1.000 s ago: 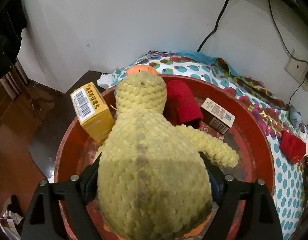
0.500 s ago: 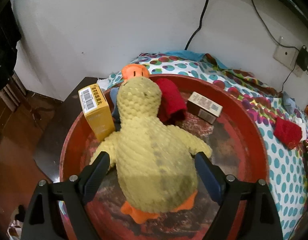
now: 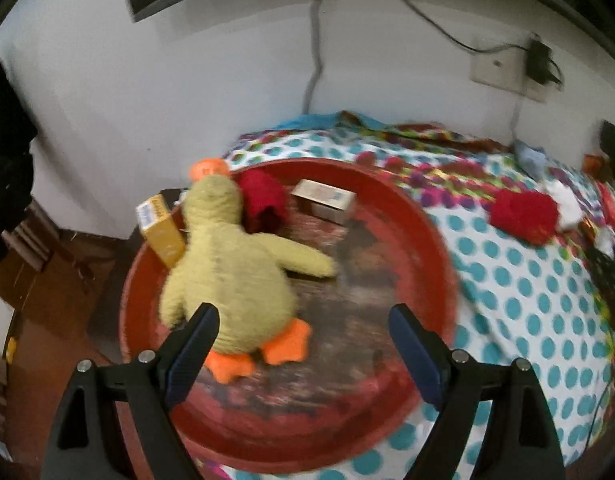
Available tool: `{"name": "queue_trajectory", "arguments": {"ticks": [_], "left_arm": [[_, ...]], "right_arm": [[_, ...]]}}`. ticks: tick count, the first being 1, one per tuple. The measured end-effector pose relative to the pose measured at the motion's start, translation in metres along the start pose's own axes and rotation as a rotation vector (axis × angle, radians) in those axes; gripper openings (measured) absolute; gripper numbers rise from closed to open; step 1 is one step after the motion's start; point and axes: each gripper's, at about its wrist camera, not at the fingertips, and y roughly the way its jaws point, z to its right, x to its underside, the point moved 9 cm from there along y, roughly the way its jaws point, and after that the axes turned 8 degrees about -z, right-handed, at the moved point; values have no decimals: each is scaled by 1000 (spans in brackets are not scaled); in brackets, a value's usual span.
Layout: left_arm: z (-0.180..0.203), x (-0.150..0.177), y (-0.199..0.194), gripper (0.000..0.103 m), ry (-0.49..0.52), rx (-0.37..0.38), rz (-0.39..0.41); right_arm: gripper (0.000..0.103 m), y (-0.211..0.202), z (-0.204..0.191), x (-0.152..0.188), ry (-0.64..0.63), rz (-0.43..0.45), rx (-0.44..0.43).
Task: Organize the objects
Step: 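Withdraw the open left gripper from the tray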
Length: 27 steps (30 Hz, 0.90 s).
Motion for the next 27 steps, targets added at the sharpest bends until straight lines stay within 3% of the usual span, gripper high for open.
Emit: {"name": "queue_trajectory", "arguments": {"ticks": [13, 27], "left_arm": [[83, 27, -7, 89, 52, 197, -16], [128, 67, -14, 89, 189, 187, 7]], "right_arm": [[46, -11, 10, 5, -18, 23, 49], [46, -10, 6, 5, -17, 13, 69]]}}
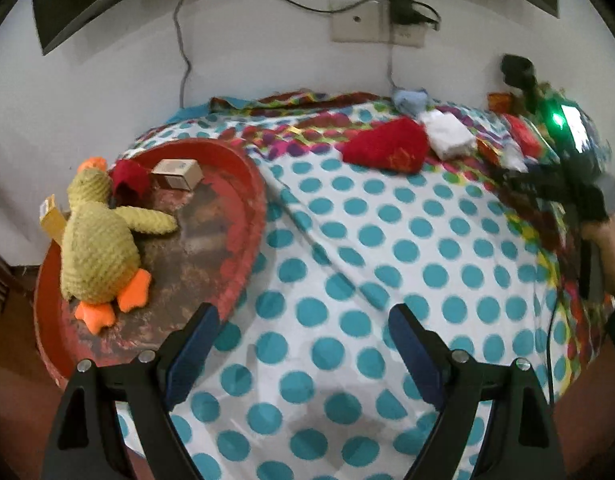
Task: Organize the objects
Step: 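Withdraw the open left gripper from the tray, then carry the plastic bag over the red tray and open the right gripper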
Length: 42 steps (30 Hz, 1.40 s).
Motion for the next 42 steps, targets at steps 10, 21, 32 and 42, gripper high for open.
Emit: {"name": "queue_trajectory", "arguments": {"ticks": [10, 21, 32, 42], "left_arm": [[7, 19, -7, 89, 34, 4, 9], [-19, 47, -19, 89, -87, 88, 12], [-32, 60, -38, 89, -61, 53, 55], [-92, 66, -60, 89, -194, -28, 84]], "right_arm": [[46, 0, 2, 0, 17, -4, 16], [46, -58, -34, -32, -41, 61, -14], [47, -81, -178, -68, -240, 103, -210], [48, -66, -350, -96, -458, 63, -358]]}}
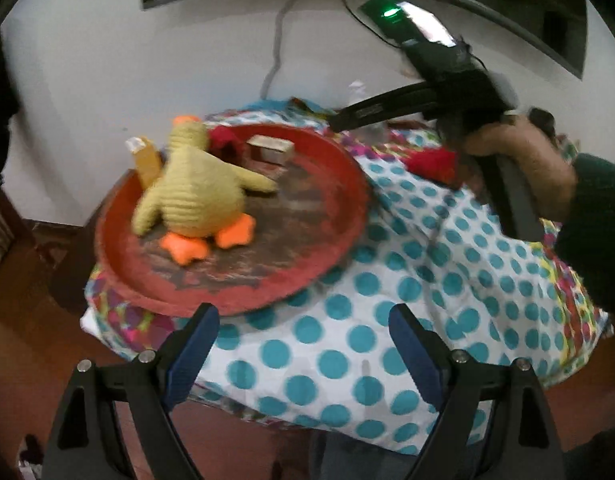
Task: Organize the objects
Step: 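Carry the plastic bag over the red tray and open the right gripper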
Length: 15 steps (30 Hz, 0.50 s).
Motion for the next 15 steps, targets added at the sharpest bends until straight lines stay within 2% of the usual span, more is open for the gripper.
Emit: {"name": "queue_trajectory", "arguments": {"ticks": [3, 5, 10, 15], "left_arm": [[-8, -1, -2, 89, 9, -45, -17], [-10, 1, -2, 89, 4, -35, -35], [-16, 8, 0, 89, -53, 47, -83], [-21, 9, 0, 89, -54, 19, -115]], "right_arm": [[48, 20, -25, -22, -40, -23, -17], [48, 40, -41, -32, -72, -57, -15], [48, 73, -61, -42, -109, -115, -22], [48, 90, -67, -41, -118, -150, -51]]}}
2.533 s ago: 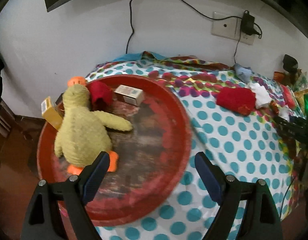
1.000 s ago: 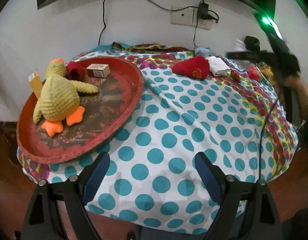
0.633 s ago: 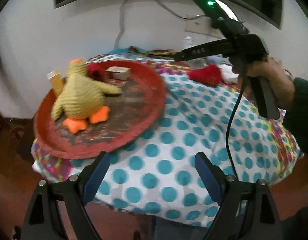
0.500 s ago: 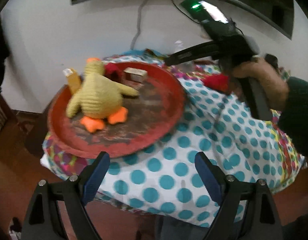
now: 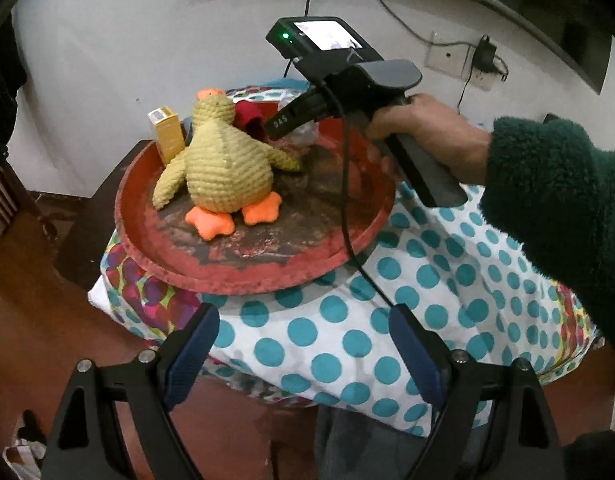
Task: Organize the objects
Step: 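Carry the plastic bag over the red tray and open the right gripper, then move the right gripper to the wrapped chocolate bar while the left approaches the red sock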
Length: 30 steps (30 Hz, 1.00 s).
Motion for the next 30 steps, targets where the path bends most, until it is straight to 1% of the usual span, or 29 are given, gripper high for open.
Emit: {"name": "queue_trajectory", "arguments": {"ticks": [2, 4, 5, 6, 7, 9, 11, 14, 16, 17, 19, 20, 22, 24, 25, 27, 28, 30], "left_arm": [[1, 1, 2, 89, 1, 11, -19], [3, 0, 1, 89, -7, 27, -13], [3, 0, 0, 89, -13, 41, -3], [4, -2, -2, 89, -15, 55, 11], [5, -3, -3, 89, -16, 67, 27], [6, -6, -6, 89, -13, 76, 51], [7, -8, -7, 89, -2, 48, 54], [17, -13, -7, 89, 58, 26, 45], [28, -18, -9, 89, 85, 35, 63], [38, -22, -10, 89, 108, 57, 67], [52, -28, -9, 89, 125, 76, 68], [61, -32, -5, 89, 128, 87, 49], [71, -38, 3, 89, 94, 118, 30], [80, -43, 17, 89, 51, 151, -23], [84, -45, 25, 89, 41, 155, -54], [92, -51, 30, 89, 42, 144, -64], [96, -58, 28, 89, 48, 125, -51], [107, -74, 18, 89, 94, 86, -2]], "right_arm": [[51, 2, -1, -1, -8, 0, 2], [62, -1, -1, -1, -9, -1, -1], [64, -3, 1, -1, -9, 8, 7], [71, -6, 4, -1, -9, 19, 7], [75, -10, 7, -1, -9, 25, 8], [75, -20, 15, 1, -5, 41, 28], [75, -37, 24, 6, 11, 72, 33], [76, -68, 43, 28, 44, 125, 49], [77, -88, 60, 56, 80, 142, 58], [77, -95, 67, 68, 97, 146, 63], [77, -110, 89, 102, 145, 144, 89], [77, -117, 101, 120, 170, 149, 111], [77, -130, 130, 157, 231, 154, 167], [77, -136, 166, 195, 331, 153, 201], [77, -138, 184, 215, 371, 140, 237], [76, -141, 216, 251, 441, 111, 289], [76, -141, 228, 266, 472, 99, 298], [76, -135, 256, 293, 532, 63, 326]]}}
